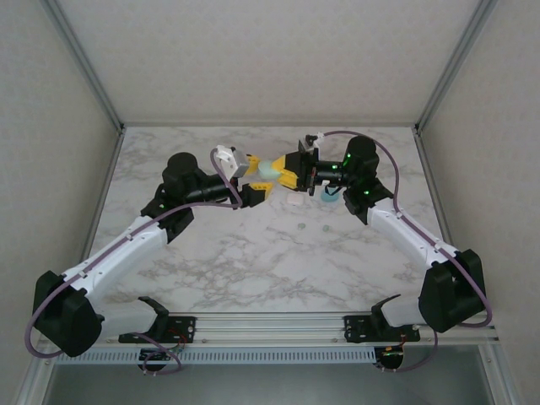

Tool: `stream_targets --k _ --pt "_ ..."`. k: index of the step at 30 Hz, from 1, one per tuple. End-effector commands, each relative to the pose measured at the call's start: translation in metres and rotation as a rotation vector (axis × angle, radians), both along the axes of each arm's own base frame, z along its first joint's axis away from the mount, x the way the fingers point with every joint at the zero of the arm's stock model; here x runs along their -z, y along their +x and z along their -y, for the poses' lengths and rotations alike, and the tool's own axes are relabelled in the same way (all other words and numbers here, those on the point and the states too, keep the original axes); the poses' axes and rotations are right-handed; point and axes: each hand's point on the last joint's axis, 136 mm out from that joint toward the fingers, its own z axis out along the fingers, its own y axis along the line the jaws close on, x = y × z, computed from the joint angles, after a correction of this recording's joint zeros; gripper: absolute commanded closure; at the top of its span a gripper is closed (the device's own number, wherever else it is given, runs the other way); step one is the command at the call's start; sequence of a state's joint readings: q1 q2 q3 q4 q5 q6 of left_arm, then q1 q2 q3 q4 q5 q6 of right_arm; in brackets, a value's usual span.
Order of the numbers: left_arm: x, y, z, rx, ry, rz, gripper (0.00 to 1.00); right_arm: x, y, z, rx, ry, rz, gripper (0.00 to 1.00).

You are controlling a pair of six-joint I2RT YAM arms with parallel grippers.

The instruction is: Insert the wireless bluetooth earbuds into the charging case

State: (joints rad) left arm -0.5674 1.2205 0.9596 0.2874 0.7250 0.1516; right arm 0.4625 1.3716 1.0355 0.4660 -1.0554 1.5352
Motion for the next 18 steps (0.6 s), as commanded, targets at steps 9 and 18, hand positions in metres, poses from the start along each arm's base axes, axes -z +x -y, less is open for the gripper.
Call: stream_targets --k 9,18 --pt "-0.0203 -0.002 0.0048 0.046 -0.042 -0.007 0.44 -0.0052 -0.0037 -0.0032 -0.013 0.02 0.035 0.79" --pt "-0.0169 -0.0025 0.0067 0.054 -0.031 -0.02 0.43 -0.0059 -0.0056 -0.0065 -0.021 0.024 0.039 0.79"
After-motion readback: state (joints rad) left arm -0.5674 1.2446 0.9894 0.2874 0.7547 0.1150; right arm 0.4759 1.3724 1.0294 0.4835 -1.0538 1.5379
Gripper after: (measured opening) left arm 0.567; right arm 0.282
